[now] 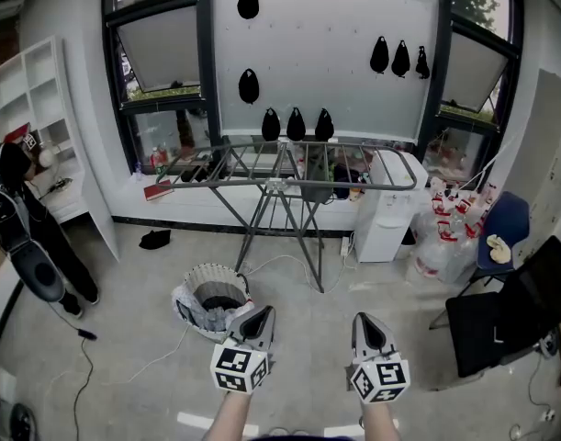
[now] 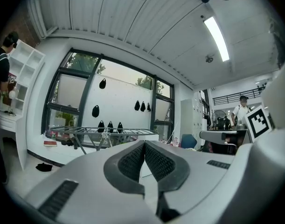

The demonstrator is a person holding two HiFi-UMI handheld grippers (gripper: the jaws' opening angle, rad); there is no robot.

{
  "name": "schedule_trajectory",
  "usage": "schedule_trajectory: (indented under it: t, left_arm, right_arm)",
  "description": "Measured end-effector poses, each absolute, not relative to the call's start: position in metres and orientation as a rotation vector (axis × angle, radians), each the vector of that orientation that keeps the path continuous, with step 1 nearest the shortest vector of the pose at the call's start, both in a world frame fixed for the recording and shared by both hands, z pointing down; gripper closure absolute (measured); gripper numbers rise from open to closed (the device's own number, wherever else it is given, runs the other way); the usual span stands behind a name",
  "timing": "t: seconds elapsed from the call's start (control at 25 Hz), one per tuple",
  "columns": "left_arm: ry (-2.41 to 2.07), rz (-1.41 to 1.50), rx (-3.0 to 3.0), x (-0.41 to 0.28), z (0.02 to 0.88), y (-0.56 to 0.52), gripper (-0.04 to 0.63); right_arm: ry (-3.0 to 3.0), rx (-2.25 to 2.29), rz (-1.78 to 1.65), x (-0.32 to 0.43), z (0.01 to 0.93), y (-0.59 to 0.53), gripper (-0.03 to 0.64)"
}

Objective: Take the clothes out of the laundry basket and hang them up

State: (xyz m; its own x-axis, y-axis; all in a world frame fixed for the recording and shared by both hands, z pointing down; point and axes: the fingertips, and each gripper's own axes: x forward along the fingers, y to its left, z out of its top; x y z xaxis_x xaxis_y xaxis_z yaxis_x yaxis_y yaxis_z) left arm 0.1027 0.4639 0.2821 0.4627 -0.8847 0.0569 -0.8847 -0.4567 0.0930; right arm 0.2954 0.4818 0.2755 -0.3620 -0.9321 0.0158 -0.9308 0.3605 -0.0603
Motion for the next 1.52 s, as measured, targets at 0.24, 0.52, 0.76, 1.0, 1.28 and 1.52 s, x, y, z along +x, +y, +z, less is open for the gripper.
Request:
schedule_trajectory:
  t: [0.24,0.52,0.76,1.0,1.28,1.52]
  left_arm:
    - [-1.565,-0.016,2.558,0.104,0.289,0.466,0.575]
    - [-1.480,0.013,2.529,0.110,0.304,0.470,0.574]
    - [-1.468,0.002,2.557,0.116,0.302,0.474,0.572]
    - [-1.454,-0.024,2.571,0.115,0.298,0.474,0.496]
    - [-1.440,-0.037,2.581,0.119,0.300,0.478,0.422]
    - [-1.423,-0.031,2.589,0.113,0.302,0.477,0.416]
  right_arm:
    - [2.594,-1.650,-0.133,0.291,0.280,0.483,0.615]
    - [2.651,-1.594,-0.171,0.276,0.288,0.485,0.614]
    - [2.650,-1.574,-0.173,0.281,0.288,0.485,0.606]
    - [2.642,-1.563,-0.182,0.281,0.286,0.486,0.518]
    - [2.636,-1.578,-0.197,0.285,0.290,0.488,0.440]
    - [2.630,-1.595,-0.199,0.279,0.290,0.487,0.439]
